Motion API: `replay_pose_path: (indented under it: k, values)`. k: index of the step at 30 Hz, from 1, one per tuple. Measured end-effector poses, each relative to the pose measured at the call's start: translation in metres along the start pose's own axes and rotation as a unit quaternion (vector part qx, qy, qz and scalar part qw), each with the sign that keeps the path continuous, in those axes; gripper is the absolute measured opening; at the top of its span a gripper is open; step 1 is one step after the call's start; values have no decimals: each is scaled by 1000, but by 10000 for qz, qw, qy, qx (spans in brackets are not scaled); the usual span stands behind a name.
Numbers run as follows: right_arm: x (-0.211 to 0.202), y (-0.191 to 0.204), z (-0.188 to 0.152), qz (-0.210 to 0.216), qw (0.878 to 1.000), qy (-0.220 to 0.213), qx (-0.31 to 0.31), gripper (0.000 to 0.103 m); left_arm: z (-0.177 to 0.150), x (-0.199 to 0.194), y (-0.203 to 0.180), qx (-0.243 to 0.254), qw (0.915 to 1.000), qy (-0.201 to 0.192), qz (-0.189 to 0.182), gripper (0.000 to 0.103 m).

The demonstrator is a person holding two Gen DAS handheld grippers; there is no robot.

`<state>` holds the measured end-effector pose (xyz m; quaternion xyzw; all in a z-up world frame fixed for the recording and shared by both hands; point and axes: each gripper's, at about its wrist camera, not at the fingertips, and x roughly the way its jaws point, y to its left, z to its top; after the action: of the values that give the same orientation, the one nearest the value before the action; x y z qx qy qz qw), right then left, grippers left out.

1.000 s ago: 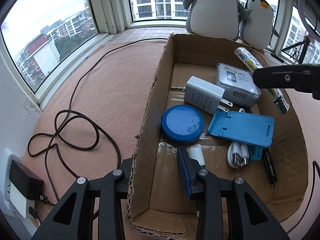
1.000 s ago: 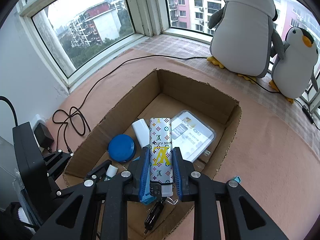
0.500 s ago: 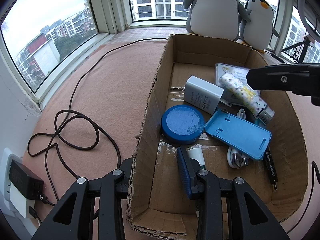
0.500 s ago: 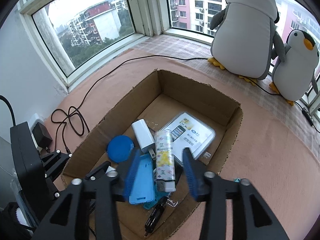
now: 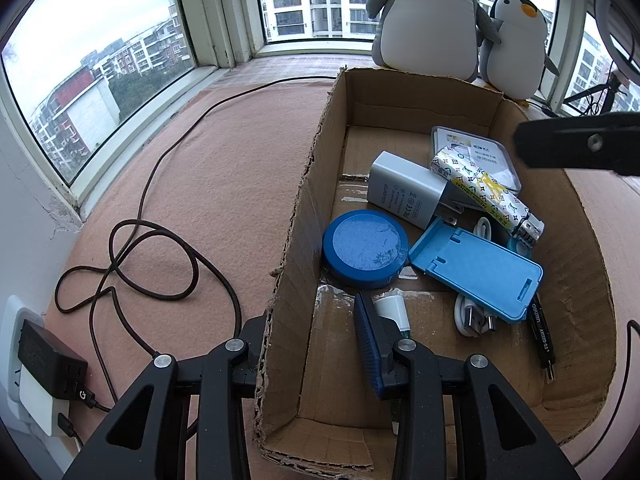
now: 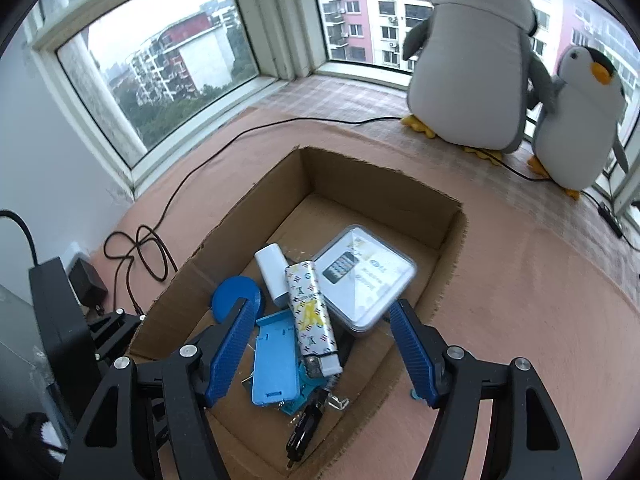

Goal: Organize rigid objects
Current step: 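Carry the patterned lighter into the box and open the right tool, then move the right tool to the teal clip and grasp it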

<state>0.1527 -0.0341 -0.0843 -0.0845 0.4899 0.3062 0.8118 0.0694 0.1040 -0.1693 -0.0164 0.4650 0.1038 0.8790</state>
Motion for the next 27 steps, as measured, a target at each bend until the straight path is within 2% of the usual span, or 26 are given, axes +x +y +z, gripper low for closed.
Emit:
replay_pose_path:
  k: [13, 19, 27]
  values:
    - [-38, -58, -23, -184, 9973, -237, 670, 67, 0, 0, 0, 0, 10000, -2, 2, 37]
    - [-39, -90, -37, -216, 9918, -29, 1263, 67, 0, 0, 0, -1, 10000, -2, 1, 37]
    - [-20, -119, -47, -79, 9732, 357, 2269, 64, 0, 0, 0, 1, 10000, -4, -1, 37]
